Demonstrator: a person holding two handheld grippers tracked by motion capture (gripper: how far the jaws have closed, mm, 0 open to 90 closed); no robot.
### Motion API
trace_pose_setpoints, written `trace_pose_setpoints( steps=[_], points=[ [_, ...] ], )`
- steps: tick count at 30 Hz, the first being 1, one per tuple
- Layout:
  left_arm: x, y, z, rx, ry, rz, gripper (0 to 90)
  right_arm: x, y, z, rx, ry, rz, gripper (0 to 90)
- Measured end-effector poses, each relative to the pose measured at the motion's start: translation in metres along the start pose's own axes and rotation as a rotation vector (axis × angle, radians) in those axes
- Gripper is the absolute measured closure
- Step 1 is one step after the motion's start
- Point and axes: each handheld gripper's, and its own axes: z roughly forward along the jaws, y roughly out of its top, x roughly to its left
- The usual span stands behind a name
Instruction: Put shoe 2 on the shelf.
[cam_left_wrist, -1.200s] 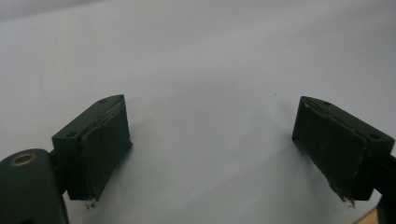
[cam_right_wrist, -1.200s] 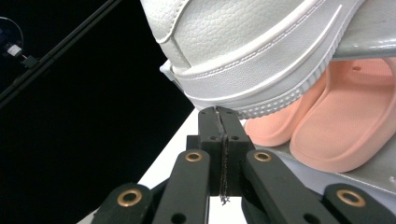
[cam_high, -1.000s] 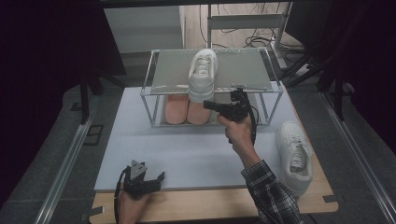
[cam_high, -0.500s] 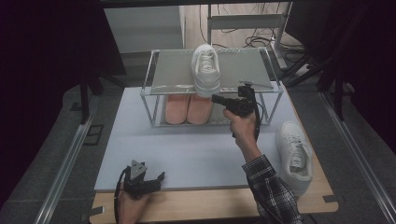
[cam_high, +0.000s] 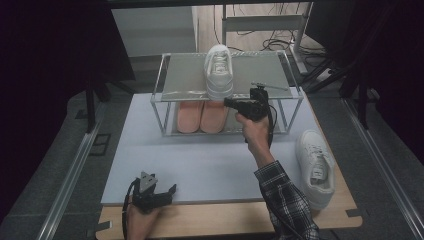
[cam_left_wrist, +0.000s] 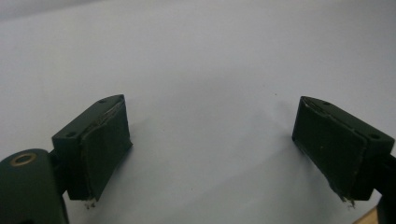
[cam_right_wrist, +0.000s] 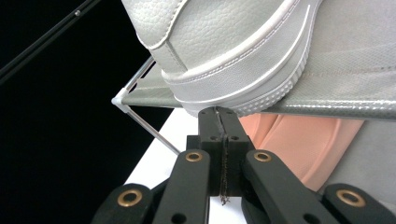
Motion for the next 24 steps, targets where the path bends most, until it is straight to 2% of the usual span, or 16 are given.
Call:
trace_pose_setpoints(
  steps=[2,6,10,13,19,24],
  points=[
    [0.000,0.000,0.000,0.000,-0.001,0.003,11.2,0.005,-0.001,0.004,0.001,-0.012,-0.023,89.5],
    [0.000,0.000,0.000,0.001,0.000,0.004,11.2,0.012,-0.002,0.014,0.014,-0.002,-0.036,89.5],
    [0.000,0.000,0.000,0.002,0.000,0.003,11.2,0.011,-0.002,0.009,0.020,-0.012,-0.048,89.5],
    [0.000,0.000,0.000,0.000,0.000,0.002,11.2,0.010,-0.003,0.003,0.025,0.001,-0.054,89.2],
    [0.000,0.000,0.000,0.002,0.001,0.001,11.2,0.013,-0.011,-0.002,0.065,0.017,-0.092,76.8],
    [0.000,0.000,0.000,0.003,0.001,0.002,11.2,0.013,-0.017,-0.006,0.099,-0.003,-0.127,64.7]
  ],
)
